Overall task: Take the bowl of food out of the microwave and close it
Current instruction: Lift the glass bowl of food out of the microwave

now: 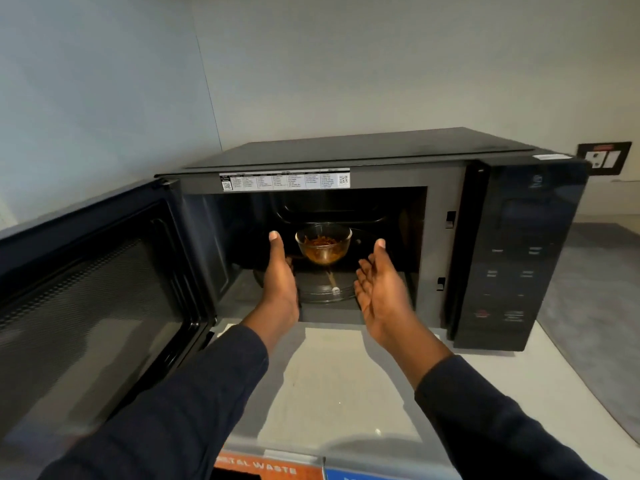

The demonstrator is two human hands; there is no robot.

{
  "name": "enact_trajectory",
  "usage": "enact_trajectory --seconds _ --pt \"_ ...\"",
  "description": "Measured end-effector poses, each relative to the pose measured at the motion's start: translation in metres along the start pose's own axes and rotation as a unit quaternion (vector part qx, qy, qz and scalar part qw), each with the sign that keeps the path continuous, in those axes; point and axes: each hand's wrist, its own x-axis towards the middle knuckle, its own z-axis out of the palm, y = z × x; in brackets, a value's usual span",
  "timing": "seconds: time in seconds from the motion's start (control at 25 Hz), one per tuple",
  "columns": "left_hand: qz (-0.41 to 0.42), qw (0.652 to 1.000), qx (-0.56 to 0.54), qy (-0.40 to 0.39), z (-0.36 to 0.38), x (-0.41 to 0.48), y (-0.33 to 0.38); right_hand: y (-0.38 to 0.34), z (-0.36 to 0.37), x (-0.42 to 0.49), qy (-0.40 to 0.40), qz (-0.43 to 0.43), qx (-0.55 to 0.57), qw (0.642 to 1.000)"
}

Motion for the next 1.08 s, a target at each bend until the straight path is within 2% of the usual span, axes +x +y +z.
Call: enact_trajectory --seconds 0.32,0.52,0.72,0.88,1.08 --pt "0.006 1.0 -0.015 0.005 0.018 0.045 -0.006 -0.016 0.015 0.063 0.044 -0.047 -0.038 0.997" --pt "-0.004 0.998 -0.052 0.016 0.023 0.075 -0.009 -0.017 0.027 0.074 0.022 -0.04 -0.056 0.997" --pt "0.007 0.998 -0.067 -0.01 0.025 0.066 -0.003 -0.011 0.035 0.07 0.013 -0.04 -0.04 0.998" --pt "0.004 0.998 -0.055 0.01 0.023 0.047 0.004 -0.009 0.038 0.056 0.021 -0.04 -0.03 0.999" --pt "-0.024 0.994 -0.108 0.003 0.015 0.004 0.014 -0.009 0.035 0.021 -0.007 -0.019 -0.002 1.0"
